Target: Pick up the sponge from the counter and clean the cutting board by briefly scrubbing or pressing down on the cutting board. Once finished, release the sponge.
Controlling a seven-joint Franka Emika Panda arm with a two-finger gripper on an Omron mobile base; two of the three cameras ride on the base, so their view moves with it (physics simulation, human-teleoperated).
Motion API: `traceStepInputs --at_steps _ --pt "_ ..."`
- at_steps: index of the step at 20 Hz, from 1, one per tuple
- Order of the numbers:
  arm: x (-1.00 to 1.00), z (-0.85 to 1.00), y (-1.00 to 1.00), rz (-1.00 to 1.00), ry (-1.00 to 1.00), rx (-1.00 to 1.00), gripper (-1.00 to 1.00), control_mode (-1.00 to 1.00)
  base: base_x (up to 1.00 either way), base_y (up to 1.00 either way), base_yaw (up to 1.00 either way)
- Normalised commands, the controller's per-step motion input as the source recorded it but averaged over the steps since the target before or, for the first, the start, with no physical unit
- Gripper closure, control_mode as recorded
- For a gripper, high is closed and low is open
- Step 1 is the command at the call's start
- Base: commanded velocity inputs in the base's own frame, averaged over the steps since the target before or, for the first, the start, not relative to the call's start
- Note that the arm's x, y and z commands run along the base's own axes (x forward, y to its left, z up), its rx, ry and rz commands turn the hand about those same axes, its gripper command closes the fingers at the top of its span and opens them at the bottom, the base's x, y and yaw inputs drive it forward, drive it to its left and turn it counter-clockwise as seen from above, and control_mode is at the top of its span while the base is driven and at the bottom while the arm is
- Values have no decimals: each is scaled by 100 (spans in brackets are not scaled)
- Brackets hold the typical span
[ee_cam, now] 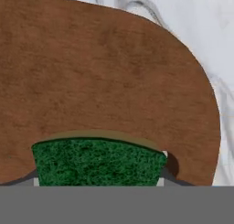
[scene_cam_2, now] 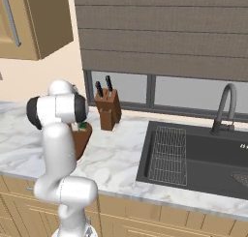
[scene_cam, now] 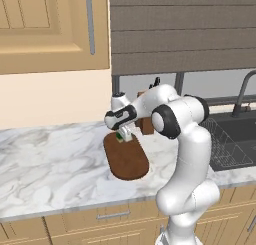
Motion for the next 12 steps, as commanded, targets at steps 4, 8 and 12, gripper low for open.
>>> traceStepInputs --at_steps 4,8,12 --pt "10 0 62 1 0 0 100 -100 0 0 0" --pt "-7 0 54 3 0 0 100 -100 0 0 0" --pt "-37 -8 20 1 0 1 100 -100 0 0 0"
